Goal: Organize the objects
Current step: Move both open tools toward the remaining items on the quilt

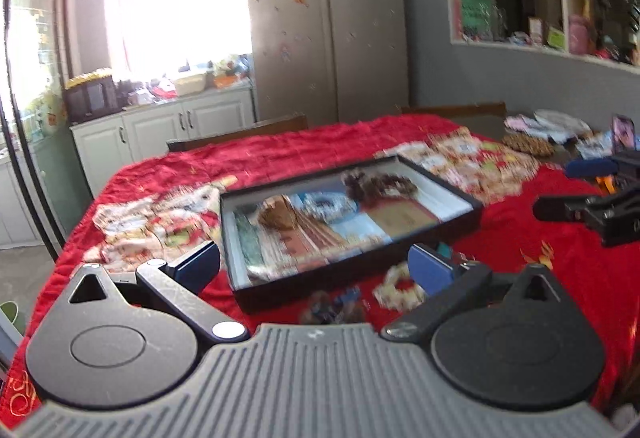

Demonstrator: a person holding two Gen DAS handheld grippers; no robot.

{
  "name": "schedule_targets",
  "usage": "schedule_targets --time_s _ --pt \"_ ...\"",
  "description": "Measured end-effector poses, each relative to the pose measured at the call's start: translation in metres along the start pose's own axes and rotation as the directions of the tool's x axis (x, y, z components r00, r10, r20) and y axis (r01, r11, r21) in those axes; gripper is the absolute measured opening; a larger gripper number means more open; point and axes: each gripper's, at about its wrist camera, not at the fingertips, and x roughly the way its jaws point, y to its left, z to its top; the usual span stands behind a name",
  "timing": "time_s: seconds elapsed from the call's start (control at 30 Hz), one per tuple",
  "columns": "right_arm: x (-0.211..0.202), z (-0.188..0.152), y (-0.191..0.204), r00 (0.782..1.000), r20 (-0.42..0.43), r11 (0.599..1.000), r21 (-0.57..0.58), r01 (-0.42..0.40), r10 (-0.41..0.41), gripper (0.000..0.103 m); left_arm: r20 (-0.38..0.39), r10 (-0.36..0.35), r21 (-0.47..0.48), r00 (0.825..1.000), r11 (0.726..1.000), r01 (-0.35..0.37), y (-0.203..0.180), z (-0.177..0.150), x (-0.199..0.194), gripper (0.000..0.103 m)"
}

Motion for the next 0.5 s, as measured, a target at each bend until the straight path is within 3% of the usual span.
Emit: schedule_targets --time_s 0.1,0.4,0.5 --pt "0.004 -0.009 0.008 0.999 -0.027 0.999 -0.031 -0.020 0.019 0.088 -0.030 -0.035 0.026 0.999 0.999 0.036 -0.004 -0.011 0.002 0.103" --pt "0.026 -0.032 0.027 0.990 -0.115 0.994 -0.058 -0.089 0.082 0.050 -0.076 -0.147 0.131 0.986 0.979 0.156 -0.031 -0.041 0.006 0.103" --pt "0.035 -0.039 0.034 0.984 -0.142 0.991 -0.061 -0.120 0.110 0.044 -0.096 -0.157 0.161 0.983 0.972 0.171 -0.039 -0.050 0.013 0.102"
